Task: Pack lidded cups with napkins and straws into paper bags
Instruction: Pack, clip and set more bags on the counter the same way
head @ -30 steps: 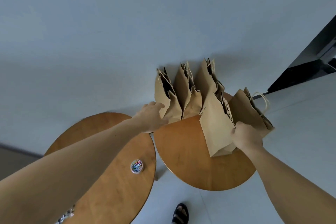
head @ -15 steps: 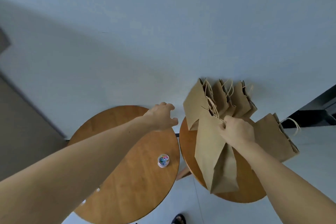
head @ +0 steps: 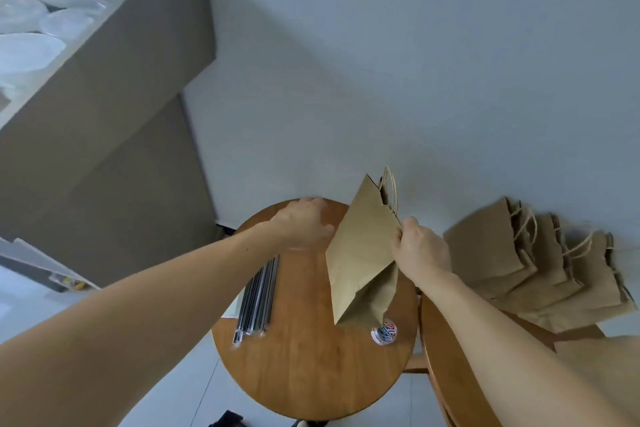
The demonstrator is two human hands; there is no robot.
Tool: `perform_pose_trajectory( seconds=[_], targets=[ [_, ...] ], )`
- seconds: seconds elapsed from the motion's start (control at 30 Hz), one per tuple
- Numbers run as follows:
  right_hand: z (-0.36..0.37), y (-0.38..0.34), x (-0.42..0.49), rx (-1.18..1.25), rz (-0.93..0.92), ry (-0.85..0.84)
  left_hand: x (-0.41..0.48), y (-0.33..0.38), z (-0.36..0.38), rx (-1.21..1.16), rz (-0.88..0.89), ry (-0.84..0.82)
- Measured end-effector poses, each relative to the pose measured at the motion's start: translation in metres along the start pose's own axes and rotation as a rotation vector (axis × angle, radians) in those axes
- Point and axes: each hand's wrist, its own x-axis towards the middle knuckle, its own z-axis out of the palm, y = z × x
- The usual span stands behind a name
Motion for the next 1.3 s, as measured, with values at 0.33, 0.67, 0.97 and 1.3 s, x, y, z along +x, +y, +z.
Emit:
perform_pose_trajectory(
  seconds=[0.33,0.67,0.97,1.3],
  targets=[
    [0.088,-0.038,-0.011,0.185,-0.13,-0.396,0.014,-0.034,0.029,0.051,-0.232,-0.152],
    [0.099,-0.011,0.016,0.453,-0.095,-0.411,0.041,-0.012,0.084,0.009,-0.232,-0.271],
    [0.116,-0.009,0.005,0.886,0.22,-0.486,0.071,-0.014,0.096,0.01,-0.184,-0.255],
    [0.1,0.013,0.021,0.305,0.252,-0.395,0.088,-0.034,0.094,0.009,-0.362,-0.039]
  ],
)
